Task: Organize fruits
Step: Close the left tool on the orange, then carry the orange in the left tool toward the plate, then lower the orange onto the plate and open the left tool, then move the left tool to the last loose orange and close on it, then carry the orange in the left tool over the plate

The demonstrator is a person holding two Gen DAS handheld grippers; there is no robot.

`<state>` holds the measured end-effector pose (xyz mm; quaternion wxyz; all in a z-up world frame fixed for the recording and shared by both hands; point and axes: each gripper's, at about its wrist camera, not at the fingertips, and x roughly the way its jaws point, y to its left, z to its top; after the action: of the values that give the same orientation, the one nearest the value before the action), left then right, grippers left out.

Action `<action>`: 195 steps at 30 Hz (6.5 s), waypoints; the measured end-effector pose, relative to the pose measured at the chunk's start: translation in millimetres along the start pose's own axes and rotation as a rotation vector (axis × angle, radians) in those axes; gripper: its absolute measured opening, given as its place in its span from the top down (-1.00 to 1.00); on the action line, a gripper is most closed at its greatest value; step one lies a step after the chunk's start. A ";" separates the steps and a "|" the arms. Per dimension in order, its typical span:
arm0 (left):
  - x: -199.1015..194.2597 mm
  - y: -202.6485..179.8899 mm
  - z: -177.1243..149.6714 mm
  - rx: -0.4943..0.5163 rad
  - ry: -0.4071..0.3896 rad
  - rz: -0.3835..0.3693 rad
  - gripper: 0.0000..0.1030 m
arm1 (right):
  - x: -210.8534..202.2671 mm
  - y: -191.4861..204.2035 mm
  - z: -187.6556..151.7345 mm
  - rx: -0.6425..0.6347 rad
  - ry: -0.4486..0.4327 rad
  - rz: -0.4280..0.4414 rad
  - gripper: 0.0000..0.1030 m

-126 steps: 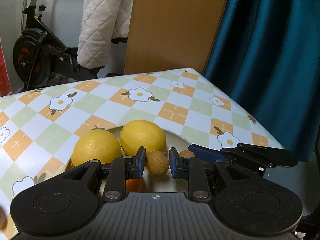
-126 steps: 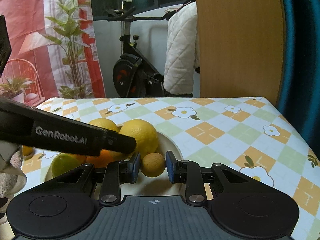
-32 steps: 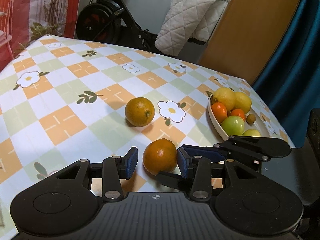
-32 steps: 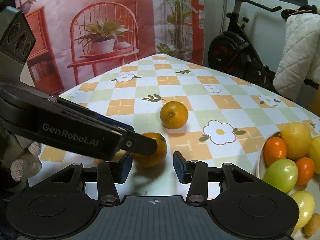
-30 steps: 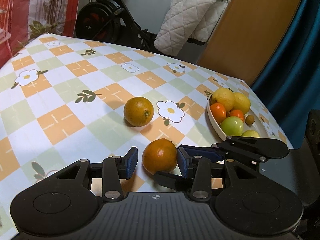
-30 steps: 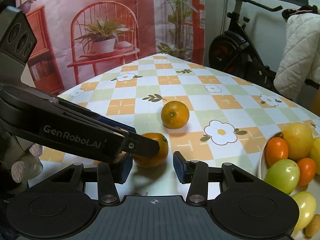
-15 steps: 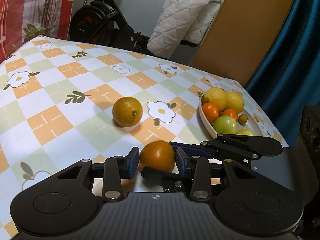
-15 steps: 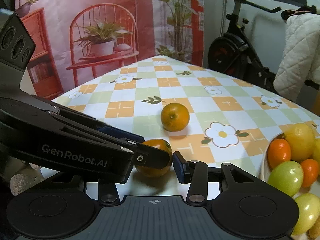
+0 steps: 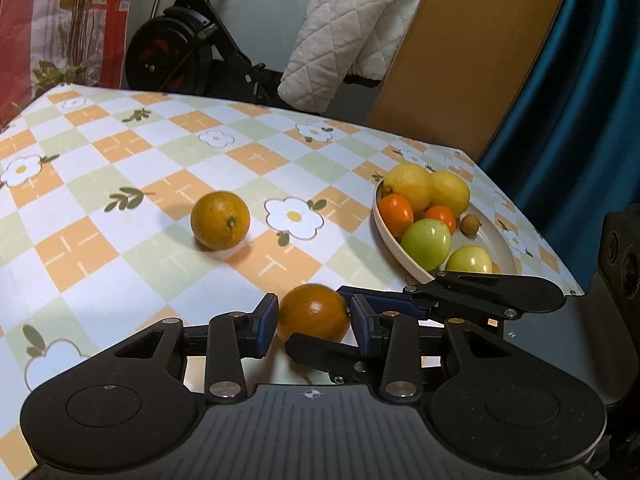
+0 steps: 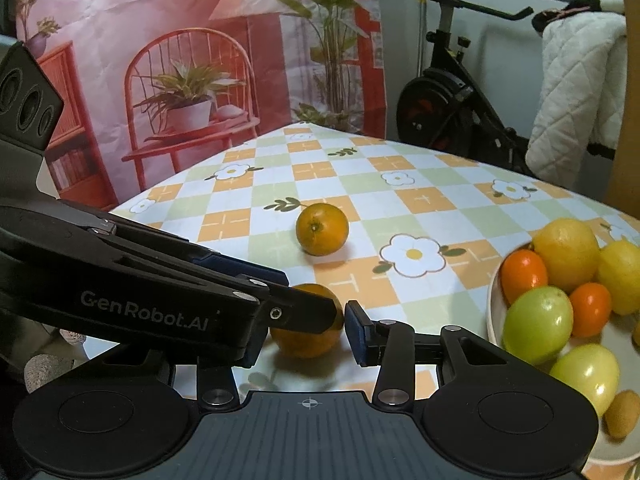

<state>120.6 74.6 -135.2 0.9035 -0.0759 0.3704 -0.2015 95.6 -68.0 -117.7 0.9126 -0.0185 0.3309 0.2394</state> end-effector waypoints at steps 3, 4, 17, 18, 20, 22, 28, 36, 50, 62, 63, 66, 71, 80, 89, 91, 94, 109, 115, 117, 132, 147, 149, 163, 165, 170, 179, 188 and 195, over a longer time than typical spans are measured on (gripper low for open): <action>0.1 -3.0 -2.0 0.012 0.003 0.008 0.15 | 0.7 -2.9 -4.0 0.022 0.006 0.005 0.23; 0.0 -3.7 -2.4 0.015 0.003 0.009 0.15 | 0.9 -3.1 -4.8 0.025 0.006 0.006 0.23; -0.9 -10.3 -4.2 0.015 -0.011 0.011 0.11 | -2.3 -6.2 -8.7 0.042 -0.001 0.005 0.24; -2.4 -12.1 -3.1 0.018 -0.018 0.011 0.11 | -4.4 -6.6 -8.2 0.043 -0.009 0.004 0.24; -4.4 -15.4 -0.8 0.024 -0.028 0.010 0.11 | -8.7 -8.2 -6.5 0.047 -0.026 0.001 0.24; -4.2 -21.1 4.0 0.037 -0.032 0.005 0.11 | -12.9 -9.9 -4.6 0.046 -0.041 -0.010 0.24; 1.0 -48.8 26.3 0.109 -0.052 -0.028 0.11 | -33.4 -26.7 2.7 0.070 -0.106 -0.066 0.24; 26.6 -96.9 55.5 0.195 -0.049 -0.107 0.11 | -63.9 -68.8 8.8 0.120 -0.180 -0.182 0.24; 109.6 -169.8 67.9 0.326 0.064 -0.180 0.11 | -78.5 -173.5 -28.1 0.317 -0.188 -0.315 0.24; 130.9 -170.8 68.4 0.334 0.115 -0.142 0.11 | -58.1 -198.0 -40.9 0.366 -0.149 -0.305 0.24; 132.3 -171.2 68.4 0.334 0.116 -0.140 0.11 | -57.2 -197.4 -40.8 0.366 -0.148 -0.306 0.24; 135.2 -171.5 68.2 0.333 0.121 -0.137 0.11 | -55.5 -198.1 -40.8 0.368 -0.141 -0.310 0.24; 135.1 -171.3 66.3 0.326 0.117 -0.119 0.11 | -53.8 -194.3 -40.9 0.360 -0.128 -0.317 0.23; 113.7 -154.1 71.1 0.280 0.072 -0.106 0.05 | -62.4 -186.1 -38.7 0.349 -0.134 -0.363 0.11; 68.2 -104.2 81.6 0.180 -0.022 -0.073 0.04 | -72.4 -168.4 -27.8 0.317 -0.154 -0.375 0.07; 55.5 -86.8 81.7 0.155 -0.038 -0.052 0.04 | -72.5 -162.4 -22.5 0.301 -0.157 -0.373 0.07; 38.6 -59.7 81.6 0.139 -0.049 -0.004 0.04 | -70.9 -149.7 -13.4 0.276 -0.168 -0.363 0.07; 15.2 39.7 76.3 -0.018 -0.048 0.106 0.07 | -2.0 -59.2 37.0 0.047 -0.094 -0.168 0.08; 18.6 58.0 66.7 -0.084 -0.033 0.044 0.06 | 27.2 -30.3 48.7 -0.044 -0.048 -0.097 0.09; 22.3 59.7 66.2 -0.090 -0.025 0.036 0.06 | 36.0 -24.6 49.0 -0.065 -0.032 -0.080 0.09; 47.4 63.4 60.2 -0.093 0.010 0.011 0.05 | 79.4 -10.2 50.4 -0.114 0.023 -0.030 0.09; 52.0 53.6 56.3 -0.065 0.010 0.014 0.11 | 87.9 -12.4 48.6 -0.071 0.028 -0.021 0.24; 50.7 49.9 55.5 -0.056 0.008 0.016 0.11 | 85.0 -13.0 47.2 -0.061 0.026 -0.021 0.24; 40.6 6.2 56.4 0.005 -0.012 -0.009 0.11 | 40.2 -26.3 37.1 0.017 -0.048 -0.055 0.24; 40.2 -3.5 58.4 0.023 -0.015 -0.012 0.11 | 32.4 -29.4 36.3 0.026 -0.063 -0.065 0.24; 39.1 -27.1 62.9 0.064 -0.028 -0.026 0.11 | 11.3 -39.7 33.3 0.044 -0.107 -0.101 0.24; 51.8 -73.6 71.0 0.139 -0.033 -0.078 0.11 | -26.4 -73.1 20.9 0.090 -0.167 -0.175 0.24; 71.7 -119.7 68.4 0.207 -0.004 -0.132 0.11 | -62.2 -114.7 -2.2 0.161 -0.189 -0.246 0.24; 89.3 -135.6 66.3 0.231 0.034 -0.149 0.11 | -71.4 -134.8 -18.2 0.220 -0.184 -0.275 0.24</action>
<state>182.8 -86.8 -106.1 0.8824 0.0048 0.3533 -0.3107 97.8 -221.1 -104.9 0.9596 0.0583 0.2647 0.0754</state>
